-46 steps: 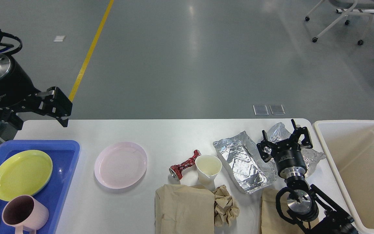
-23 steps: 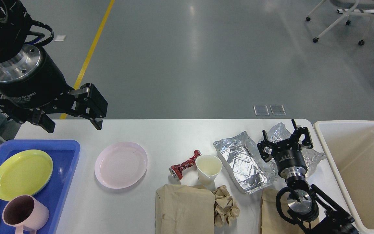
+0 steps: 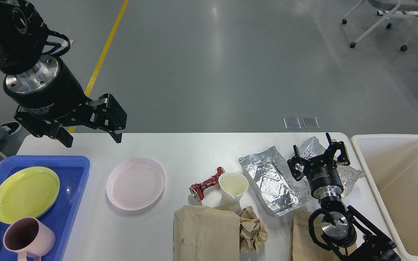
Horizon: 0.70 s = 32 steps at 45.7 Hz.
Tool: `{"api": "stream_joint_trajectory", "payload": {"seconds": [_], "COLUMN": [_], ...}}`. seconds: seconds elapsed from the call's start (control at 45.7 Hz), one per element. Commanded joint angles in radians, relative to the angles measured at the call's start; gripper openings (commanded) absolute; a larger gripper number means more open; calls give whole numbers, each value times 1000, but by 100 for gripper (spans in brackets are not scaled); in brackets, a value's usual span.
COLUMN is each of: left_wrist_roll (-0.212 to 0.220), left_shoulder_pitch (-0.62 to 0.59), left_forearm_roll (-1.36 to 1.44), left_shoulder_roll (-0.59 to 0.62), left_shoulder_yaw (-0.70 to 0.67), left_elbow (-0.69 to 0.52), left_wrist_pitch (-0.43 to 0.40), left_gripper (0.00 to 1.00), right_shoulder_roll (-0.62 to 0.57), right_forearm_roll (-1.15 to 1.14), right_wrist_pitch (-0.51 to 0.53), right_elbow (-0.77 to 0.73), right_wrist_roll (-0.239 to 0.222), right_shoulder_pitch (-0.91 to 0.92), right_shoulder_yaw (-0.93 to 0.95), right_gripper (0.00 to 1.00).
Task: Tidy desktop
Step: 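Raise the left gripper and move it toward the pink plate, then grasp the edge of the pink plate with the left gripper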
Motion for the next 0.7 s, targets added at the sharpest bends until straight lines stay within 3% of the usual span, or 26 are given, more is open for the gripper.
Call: {"api": "stream_joint_trajectory", "payload": {"seconds": [0.0, 0.197, 0.241, 0.35, 0.525, 0.678], "left_wrist_roll": [5, 6, 6, 20, 98, 94], "left_shoulder_pitch": [208, 444, 496, 621, 790, 875], "left_forearm_roll": [-47, -214, -256, -314, -362, -353], "left_shoulder_roll": [-8, 16, 21, 29, 35, 62], "left_shoulder_yaw": [-16, -34, -43, -48, -103, -158], "left_elbow": [122, 224, 231, 237, 239, 239], "left_wrist_pitch": [23, 73, 127, 351, 592, 670], "left_gripper": [96, 93, 93, 93, 94, 94], "right_shoulder_roll": [0, 2, 2, 2, 2, 2], "right_forearm_roll": [0, 0, 0, 0, 0, 0], "right_wrist_pitch": [-1, 0, -1, 0, 0, 0], "right_elbow": [0, 0, 2, 2, 0, 0], "right_wrist_roll": [0, 0, 0, 0, 0, 0], "right_shoulder_pitch": [0, 0, 0, 0, 0, 0], "right_shoulder_yaw": [0, 0, 0, 0, 0, 0], "right_gripper": [100, 100, 100, 100, 100, 100]}}
